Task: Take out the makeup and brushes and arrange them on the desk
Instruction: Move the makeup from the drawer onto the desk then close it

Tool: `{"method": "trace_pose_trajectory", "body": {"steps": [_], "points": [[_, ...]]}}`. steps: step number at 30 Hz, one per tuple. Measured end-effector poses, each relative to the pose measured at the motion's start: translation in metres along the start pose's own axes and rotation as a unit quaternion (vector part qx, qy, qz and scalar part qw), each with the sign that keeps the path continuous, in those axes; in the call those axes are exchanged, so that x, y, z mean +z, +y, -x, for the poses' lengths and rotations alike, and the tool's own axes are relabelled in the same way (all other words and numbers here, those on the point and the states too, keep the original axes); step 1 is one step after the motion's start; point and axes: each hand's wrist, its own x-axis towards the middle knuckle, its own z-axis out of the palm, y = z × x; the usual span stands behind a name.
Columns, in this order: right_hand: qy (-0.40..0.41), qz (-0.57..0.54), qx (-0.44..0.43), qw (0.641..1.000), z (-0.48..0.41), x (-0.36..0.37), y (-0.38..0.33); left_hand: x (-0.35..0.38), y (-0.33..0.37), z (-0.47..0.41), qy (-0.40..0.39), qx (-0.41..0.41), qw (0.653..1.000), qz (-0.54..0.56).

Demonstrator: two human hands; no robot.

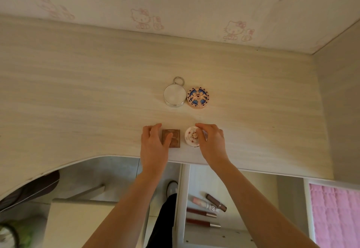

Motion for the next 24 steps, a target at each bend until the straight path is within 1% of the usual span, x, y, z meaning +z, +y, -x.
{"method": "trace_pose_trajectory", "body": {"steps": [3, 5, 6, 8, 11, 24], "points": [[0.02, -0.002, -0.017, 1.0, 0.008, -0.001, -0.001, -0.003, -0.005, 0.015, 0.023, 0.118, 0.992, -0.049], [0.028, 0.011, -0.045, 0.999, 0.018, 0.001, 0.0, -0.001, -0.011, 0.027, 0.012, 0.193, 0.978, -0.084], [0.021, 0.023, -0.059, 0.998, 0.023, 0.002, 0.001, 0.001, -0.014, 0.031, -0.001, 0.213, 0.972, -0.095], [0.003, 0.06, -0.08, 0.995, 0.031, 0.003, 0.005, 0.005, -0.019, 0.036, -0.024, 0.224, 0.968, -0.109], [0.001, 0.108, -0.095, 0.99, 0.034, 0.005, 0.007, 0.007, -0.02, 0.031, -0.024, 0.224, 0.967, -0.118], [0.036, 0.095, -0.074, 0.992, -0.002, 0.003, -0.009, 0.004, 0.006, -0.013, -0.027, 0.215, 0.968, -0.127]]}}
